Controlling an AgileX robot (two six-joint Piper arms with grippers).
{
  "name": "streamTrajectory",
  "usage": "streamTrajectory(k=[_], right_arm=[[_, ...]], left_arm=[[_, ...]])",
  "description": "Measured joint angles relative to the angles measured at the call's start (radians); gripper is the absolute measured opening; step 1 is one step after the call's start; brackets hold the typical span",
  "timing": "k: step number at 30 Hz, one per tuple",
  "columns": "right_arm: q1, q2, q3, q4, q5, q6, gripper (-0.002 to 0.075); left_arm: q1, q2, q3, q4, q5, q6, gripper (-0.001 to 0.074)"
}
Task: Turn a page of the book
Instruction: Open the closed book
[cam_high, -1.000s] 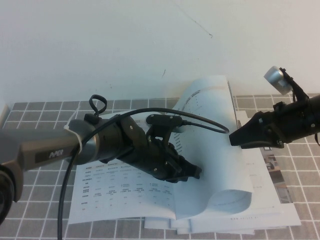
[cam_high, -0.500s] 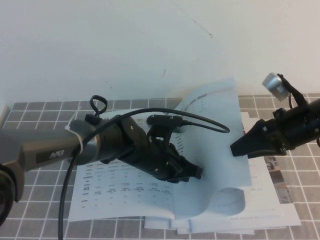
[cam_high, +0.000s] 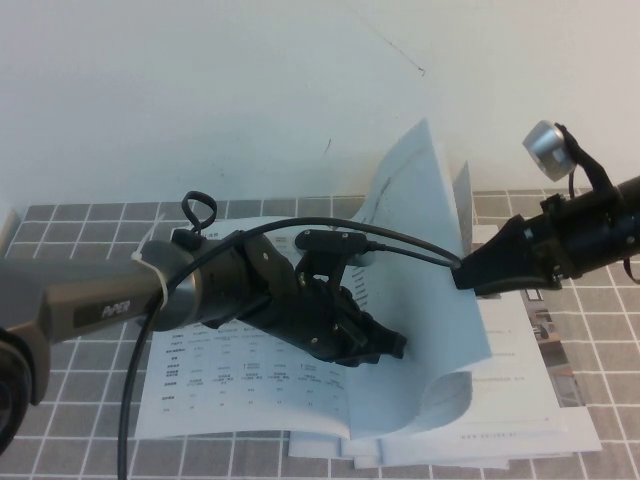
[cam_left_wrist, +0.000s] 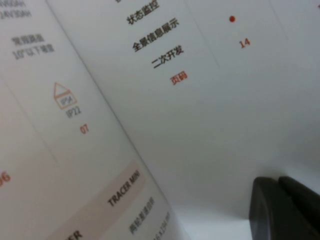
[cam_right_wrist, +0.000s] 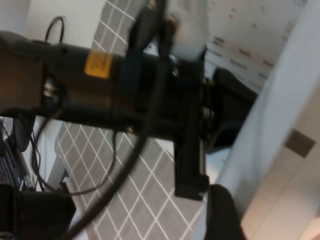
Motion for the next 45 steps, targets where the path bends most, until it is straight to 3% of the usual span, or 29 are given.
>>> streamTrajectory(k=[7, 16, 24, 35, 39, 45], right_arm=[[0.015, 0.0, -0.079, 0.004, 0.019, 0.032, 0.0389], [0.033, 0.0, -0.085, 0.002, 0.023, 0.039, 0.0389], [0.103, 0.0, -0.085, -0.042, 0.023, 0.041, 0.0389], [0.11, 0.0, -0.085, -0.042, 0.023, 0.041, 0.0388], [0.11, 0.0, -0.085, -0.042, 0.023, 0.041, 0.0388], [0.11, 0.0, -0.085, -0.026, 0.023, 0.041, 0.0388]], left_arm=[[-0.003, 0.0, 0.0, -0.008, 0.0, 0.005, -0.0004], [-0.003, 0.0, 0.0, -0.01, -0.002, 0.005, -0.0004], [-0.003, 0.0, 0.0, -0.088, 0.0, 0.057, -0.0004], [-0.003, -0.074, 0.0, -0.093, 0.01, 0.063, -0.0004], [-0.003, -0.184, 0.0, -0.023, 0.032, 0.031, -0.0004], [-0.007, -0.347, 0.0, 0.222, 0.166, -0.116, -0.0004]])
